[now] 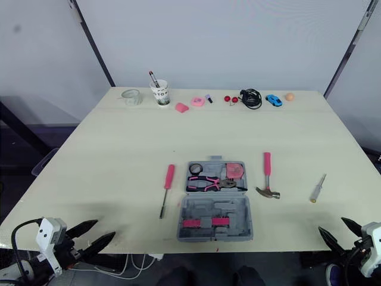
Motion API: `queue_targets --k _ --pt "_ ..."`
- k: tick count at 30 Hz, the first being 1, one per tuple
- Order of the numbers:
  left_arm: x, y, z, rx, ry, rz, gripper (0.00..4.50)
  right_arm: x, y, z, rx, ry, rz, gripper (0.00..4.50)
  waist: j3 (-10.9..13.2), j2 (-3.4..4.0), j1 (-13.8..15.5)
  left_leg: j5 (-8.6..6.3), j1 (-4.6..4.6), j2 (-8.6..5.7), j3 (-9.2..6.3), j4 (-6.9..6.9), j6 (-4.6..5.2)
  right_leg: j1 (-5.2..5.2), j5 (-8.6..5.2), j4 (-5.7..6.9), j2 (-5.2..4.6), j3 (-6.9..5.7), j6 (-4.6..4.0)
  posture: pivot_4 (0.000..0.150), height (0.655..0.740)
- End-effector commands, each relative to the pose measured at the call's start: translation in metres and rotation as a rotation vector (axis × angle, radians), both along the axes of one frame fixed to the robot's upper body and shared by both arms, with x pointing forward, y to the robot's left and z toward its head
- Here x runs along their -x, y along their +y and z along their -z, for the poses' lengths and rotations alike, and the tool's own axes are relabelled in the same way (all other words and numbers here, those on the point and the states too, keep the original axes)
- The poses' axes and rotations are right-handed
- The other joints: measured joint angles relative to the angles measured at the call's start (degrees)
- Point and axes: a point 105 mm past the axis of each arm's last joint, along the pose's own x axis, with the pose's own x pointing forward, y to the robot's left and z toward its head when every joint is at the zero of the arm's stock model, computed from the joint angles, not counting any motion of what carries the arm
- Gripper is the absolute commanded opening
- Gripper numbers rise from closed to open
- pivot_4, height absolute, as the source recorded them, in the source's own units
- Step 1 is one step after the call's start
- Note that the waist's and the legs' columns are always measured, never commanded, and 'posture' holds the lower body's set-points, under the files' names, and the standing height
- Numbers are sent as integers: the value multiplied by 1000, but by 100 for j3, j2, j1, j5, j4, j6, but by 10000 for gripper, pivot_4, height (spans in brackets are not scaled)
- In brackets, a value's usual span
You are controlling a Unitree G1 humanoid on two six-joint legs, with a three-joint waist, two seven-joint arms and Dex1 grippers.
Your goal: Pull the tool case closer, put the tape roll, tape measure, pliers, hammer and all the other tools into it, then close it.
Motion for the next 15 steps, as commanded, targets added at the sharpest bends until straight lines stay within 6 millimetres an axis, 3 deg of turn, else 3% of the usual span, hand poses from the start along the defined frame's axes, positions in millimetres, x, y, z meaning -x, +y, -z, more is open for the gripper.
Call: queue_targets --k 1,15 --pt "-7 0 -19 -21 -74 11 45000 -2 -7 -13 21 -57 10 44854 0 -1 2 0 -1 0 0 0 0 0 0 -1 -2 -2 0 1500 7400" --pt "-31 -32 -39 -21 -149 188 45000 -28 15 -35 35 -130 -61 44854 0 0 0 1 -3 -6 3 -2 1 6 1 -3 -3 -2 1 1500 7400"
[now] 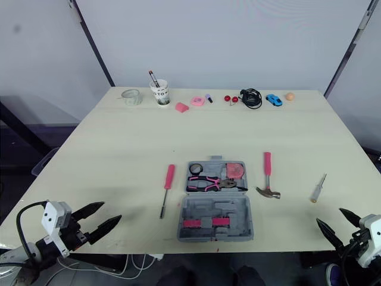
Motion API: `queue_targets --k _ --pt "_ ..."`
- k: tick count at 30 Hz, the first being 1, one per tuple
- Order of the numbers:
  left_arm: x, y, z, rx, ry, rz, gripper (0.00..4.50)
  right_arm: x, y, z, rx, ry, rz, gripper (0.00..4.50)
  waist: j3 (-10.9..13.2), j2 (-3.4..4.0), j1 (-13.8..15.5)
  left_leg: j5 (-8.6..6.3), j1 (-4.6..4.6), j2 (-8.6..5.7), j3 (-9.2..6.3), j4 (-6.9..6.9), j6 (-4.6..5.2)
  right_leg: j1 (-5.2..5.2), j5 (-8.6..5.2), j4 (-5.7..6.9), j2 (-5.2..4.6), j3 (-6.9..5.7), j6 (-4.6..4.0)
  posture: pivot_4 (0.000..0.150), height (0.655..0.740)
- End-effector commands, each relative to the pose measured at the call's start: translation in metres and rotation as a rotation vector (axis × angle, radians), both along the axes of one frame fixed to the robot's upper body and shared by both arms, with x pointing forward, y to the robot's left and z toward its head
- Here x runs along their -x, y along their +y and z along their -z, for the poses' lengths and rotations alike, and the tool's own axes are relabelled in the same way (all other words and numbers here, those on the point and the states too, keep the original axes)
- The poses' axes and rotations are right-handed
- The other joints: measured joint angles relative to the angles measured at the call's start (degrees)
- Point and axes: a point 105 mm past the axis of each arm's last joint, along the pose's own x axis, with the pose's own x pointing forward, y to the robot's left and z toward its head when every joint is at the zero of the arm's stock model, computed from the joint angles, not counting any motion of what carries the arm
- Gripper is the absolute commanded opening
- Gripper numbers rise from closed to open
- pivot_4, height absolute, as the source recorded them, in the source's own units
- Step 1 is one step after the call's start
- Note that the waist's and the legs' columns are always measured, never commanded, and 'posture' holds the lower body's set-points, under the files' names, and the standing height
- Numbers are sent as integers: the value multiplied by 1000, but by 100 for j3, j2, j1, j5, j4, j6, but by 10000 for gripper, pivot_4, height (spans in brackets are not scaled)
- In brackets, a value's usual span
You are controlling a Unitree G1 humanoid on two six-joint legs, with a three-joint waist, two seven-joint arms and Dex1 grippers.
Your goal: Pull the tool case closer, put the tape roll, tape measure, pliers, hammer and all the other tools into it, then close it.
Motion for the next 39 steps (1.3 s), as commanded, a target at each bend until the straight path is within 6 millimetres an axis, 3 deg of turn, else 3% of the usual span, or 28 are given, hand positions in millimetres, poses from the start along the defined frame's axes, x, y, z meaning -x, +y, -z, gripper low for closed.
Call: queue_targets --k 1,8,16,22,29,36,39 --pt "-3 -11 -11 -22 -35 88 45000 -11 6 -17 11 -47 -14 44854 0 0 -5 0 0 0 0 0 0 0 0 1 0 0 0 1500 7400" --pt "-17 -39 -31 -41 -98 250 45000 -40 9 -21 -5 -19 70 44854 1 -1 0 0 0 -4 0 0 0 -1 1 1 5 1 -1 1500 7400" --pt "-30 -83 -68 -57 -221 483 45000 -83 12 -23 -69 41 243 44854 3 2 0 1 -5 -12 2 0 0 -2 1 1 13 2 -1 1500 7400" --pt "-26 -108 -87 -82 -237 681 45000 -107 2 -14 -61 109 397 44854 4 1 -10 1 -8 -11 9 0 1 -2 2 2 27 3 -1 1500 7400" --pt "-21 -129 -107 -53 -235 833 45000 -121 -7 0 -68 185 524 44854 7 4 -14 1 -8 -10 23 -1 1 -3 2 2 33 8 1 1500 7400" --pt "-21 -141 -124 -47 -262 888 45000 -121 -6 19 -57 265 596 44854 10 7 -24 1 -10 -10 21 -1 2 -3 12 2 39 11 20 1500 7400" --pt "-20 -143 -125 -43 -264 899 45000 -120 -5 24 -48 282 603 35968 9 7 -28 1 -8 -10 21 0 2 -3 13 3 40 14 21 1500 7400"
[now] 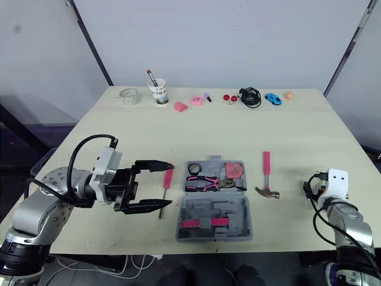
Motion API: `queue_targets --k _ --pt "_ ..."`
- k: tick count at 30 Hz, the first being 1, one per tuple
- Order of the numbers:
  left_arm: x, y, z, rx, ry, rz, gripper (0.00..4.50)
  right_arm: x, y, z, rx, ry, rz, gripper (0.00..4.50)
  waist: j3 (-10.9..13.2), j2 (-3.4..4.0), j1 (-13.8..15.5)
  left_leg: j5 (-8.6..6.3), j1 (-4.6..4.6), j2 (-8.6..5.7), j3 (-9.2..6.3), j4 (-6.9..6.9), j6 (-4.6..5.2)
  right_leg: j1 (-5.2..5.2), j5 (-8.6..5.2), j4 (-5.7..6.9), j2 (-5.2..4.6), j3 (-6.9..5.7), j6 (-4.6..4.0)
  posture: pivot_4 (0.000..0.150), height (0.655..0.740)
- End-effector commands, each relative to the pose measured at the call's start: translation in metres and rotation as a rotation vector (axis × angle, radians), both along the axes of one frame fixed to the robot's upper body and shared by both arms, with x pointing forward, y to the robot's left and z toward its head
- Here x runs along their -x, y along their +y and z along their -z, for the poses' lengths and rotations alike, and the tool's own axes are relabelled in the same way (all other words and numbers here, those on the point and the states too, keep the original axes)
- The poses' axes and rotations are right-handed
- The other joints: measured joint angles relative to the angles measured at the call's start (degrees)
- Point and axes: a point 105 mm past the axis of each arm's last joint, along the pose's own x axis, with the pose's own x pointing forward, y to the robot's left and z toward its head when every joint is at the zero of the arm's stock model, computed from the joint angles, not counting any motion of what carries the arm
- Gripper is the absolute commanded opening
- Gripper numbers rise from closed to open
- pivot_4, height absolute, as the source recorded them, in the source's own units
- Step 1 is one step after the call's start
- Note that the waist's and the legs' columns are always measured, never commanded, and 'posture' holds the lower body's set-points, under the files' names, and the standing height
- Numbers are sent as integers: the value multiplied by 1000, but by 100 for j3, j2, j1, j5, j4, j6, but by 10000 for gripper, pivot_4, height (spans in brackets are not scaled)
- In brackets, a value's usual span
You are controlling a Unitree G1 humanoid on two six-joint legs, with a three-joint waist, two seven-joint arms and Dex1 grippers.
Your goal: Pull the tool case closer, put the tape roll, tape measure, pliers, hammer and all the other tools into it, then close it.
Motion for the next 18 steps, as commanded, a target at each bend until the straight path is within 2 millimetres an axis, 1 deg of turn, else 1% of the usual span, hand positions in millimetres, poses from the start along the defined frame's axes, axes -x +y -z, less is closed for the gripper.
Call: queue_targets --k 1,6,7,8,10,14,18 --pt "5 -5 -9 3 -31 36 45000 0 -2 -1 29 5 10 31354 0 0 -2 0 1 0 0 0 0 0 0 1 0 0 0 1500 7400" --pt "5 -5 -9 9 -26 40 45000 0 -3 -1 33 -1 11 7002 0 -1 20 0 0 -1 0 1 0 2 -3 -1 0 0 -5 1500 7400" --pt "6 -5 -9 10 -24 40 45000 1 -4 -1 35 1 15 3011 0 -1 20 0 -1 -1 0 2 0 2 -4 -1 0 0 -6 1500 7400" --pt "6 -5 -8 9 -23 41 45000 2 -5 -2 40 0 12 1637 0 -1 20 0 -1 -1 0 2 0 2 -4 -1 0 1 -6 1500 7400" --pt "8 -5 -8 11 -21 52 45000 5 1 -9 33 -16 -16 803 0 -1 17 0 -1 -1 0 2 0 2 -4 -1 0 1 -6 1500 7400" --pt "13 -6 -8 9 -23 81 45000 12 21 -21 18 -51 -87 803 0 0 20 0 -1 -1 -3 1 0 2 -4 -1 0 -2 -6 1500 7400" --pt "16 -7 -7 2 -25 103 45000 28 44 -23 -3 -34 -139 803 1 1 -1 0 -2 2 -7 -4 0 -1 -5 0 2 -1 -5 1500 7400"
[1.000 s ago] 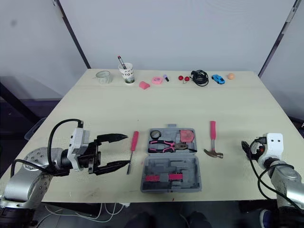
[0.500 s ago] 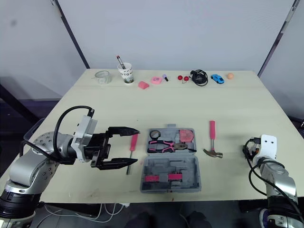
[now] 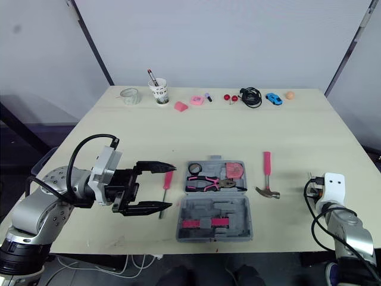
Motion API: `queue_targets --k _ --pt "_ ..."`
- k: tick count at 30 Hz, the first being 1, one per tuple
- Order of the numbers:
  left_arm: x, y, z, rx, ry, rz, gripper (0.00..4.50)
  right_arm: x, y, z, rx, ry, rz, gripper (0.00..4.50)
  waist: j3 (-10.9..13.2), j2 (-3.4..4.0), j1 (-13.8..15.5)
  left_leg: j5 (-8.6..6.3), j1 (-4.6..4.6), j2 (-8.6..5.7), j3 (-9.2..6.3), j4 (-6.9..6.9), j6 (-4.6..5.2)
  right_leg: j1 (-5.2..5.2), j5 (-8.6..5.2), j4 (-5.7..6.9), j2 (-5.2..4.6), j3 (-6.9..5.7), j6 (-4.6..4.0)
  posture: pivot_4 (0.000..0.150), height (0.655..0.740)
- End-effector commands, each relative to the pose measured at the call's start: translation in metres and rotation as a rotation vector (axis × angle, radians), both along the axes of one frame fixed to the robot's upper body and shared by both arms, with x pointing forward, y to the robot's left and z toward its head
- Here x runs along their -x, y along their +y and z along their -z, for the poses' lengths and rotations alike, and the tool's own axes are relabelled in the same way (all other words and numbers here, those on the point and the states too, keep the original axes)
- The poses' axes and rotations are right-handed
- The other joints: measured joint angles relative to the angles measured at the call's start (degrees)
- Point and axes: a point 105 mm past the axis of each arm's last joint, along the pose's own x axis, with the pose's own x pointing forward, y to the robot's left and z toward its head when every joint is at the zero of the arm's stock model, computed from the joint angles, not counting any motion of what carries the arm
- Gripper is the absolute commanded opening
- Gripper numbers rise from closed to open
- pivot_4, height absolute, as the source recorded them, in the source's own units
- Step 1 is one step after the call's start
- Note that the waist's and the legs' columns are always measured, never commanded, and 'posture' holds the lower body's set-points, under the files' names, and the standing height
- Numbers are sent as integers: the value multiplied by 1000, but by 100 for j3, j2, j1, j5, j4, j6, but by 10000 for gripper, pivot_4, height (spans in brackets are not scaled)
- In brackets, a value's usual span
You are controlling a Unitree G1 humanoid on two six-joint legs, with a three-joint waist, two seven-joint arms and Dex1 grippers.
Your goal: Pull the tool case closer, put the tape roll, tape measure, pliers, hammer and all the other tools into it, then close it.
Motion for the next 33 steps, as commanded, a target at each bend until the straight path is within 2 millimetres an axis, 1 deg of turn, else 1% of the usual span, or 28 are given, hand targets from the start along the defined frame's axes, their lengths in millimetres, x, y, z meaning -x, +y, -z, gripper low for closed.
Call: queue_targets --k 1,3,8,11,17,24,26,27,28,29,31,33 --pt "8 -4 -6 0 -39 52 45000 9 23 -15 -20 -31 -50 803 0 -1 -5 0 2 0 -2 0 0 0 -5 2 1 1 -8 1500 7400" --pt "8 -4 -6 1 -40 57 45000 15 31 -14 -33 -25 -52 803 0 0 -1 0 1 1 -7 0 0 0 -5 1 2 0 -9 1500 7400" --pt "11 -7 -5 5 -36 80 45000 27 53 -2 -97 8 -38 803 0 0 1 0 1 1 -13 0 0 -1 -7 0 1 0 -12 1500 7400" --pt "12 -7 -5 4 -35 84 45000 32 62 4 -118 19 -22 803 0 -1 0 0 1 1 -14 0 0 -1 -8 -1 -1 2 -13 1500 7400" --pt "12 -5 -3 -3 -31 83 45000 41 67 8 -120 36 -5 803 0 -1 0 0 1 2 -19 0 0 -1 -8 -1 -1 0 -13 1500 7400" --pt "12 -5 -3 1 -34 81 45000 44 69 10 -113 45 -17 803 0 -1 0 0 1 2 -20 0 0 -1 -9 -1 -1 -1 -14 1500 7400" --pt "11 -5 -3 3 -36 78 45000 44 69 11 -113 47 -19 11114 0 -1 0 0 1 2 -20 0 0 -1 -9 -1 -1 -1 -14 1500 7400" --pt "11 -5 -2 3 -37 78 45000 45 68 11 -114 47 -22 13503 0 -2 0 0 1 2 -20 0 0 -1 -9 -1 -1 0 -14 1500 7400" --pt "11 -5 -2 3 -36 78 45000 45 68 10 -117 45 -26 17895 0 -2 1 0 1 2 -20 0 0 -1 -9 -2 -1 -1 -14 1500 7400" --pt "11 -5 -2 3 -36 77 45000 45 68 8 -118 40 -29 23856 0 -2 5 0 1 2 -20 0 0 -1 -9 -2 -1 0 -14 1500 7400" --pt "12 -3 -1 3 -32 73 45000 44 66 3 -123 21 -31 33631 -1 -2 12 0 1 2 -20 0 0 -1 -9 -3 -2 0 -14 1500 7400" --pt "11 0 1 5 -28 58 45000 46 60 -3 -89 5 -32 43207 0 -2 12 0 0 1 -20 0 0 -1 -9 -4 -3 0 -13 1500 7400"
